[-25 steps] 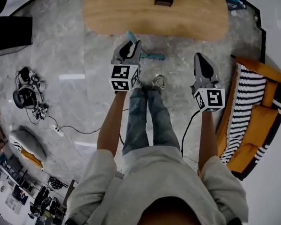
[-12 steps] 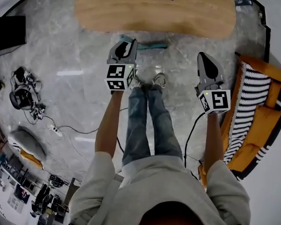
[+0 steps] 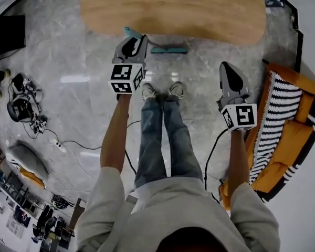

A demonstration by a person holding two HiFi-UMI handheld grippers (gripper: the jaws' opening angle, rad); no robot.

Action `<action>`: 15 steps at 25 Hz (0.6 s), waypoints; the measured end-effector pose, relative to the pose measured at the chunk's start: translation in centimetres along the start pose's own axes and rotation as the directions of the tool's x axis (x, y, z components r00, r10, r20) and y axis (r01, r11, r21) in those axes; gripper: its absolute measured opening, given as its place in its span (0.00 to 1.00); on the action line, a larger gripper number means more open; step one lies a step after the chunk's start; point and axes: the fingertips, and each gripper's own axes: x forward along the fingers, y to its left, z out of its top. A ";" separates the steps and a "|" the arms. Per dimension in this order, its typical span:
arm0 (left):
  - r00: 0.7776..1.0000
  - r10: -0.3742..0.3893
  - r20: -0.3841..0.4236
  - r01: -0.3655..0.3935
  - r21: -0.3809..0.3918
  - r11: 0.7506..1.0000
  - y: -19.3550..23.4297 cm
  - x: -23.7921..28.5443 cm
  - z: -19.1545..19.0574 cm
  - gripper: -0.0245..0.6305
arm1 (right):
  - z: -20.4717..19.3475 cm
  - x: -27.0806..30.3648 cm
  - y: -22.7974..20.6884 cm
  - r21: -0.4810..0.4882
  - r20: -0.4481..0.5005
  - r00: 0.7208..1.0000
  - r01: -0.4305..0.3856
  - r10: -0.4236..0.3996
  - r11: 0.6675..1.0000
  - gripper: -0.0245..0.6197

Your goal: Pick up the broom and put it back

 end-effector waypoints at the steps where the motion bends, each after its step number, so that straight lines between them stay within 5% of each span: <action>1: 1.000 0.001 0.002 -0.001 0.002 1.000 0.4 0.4 0.2 0.17 | 0.0 0.1 -0.1 0.000 0.000 1.000 0.000 0.000 1.000 0.04; 15: 1.000 -0.012 0.020 0.012 0.007 1.000 3.7 4.7 2.1 0.18 | 0.4 2.4 -0.7 0.007 -0.009 1.000 -0.004 0.004 1.000 0.04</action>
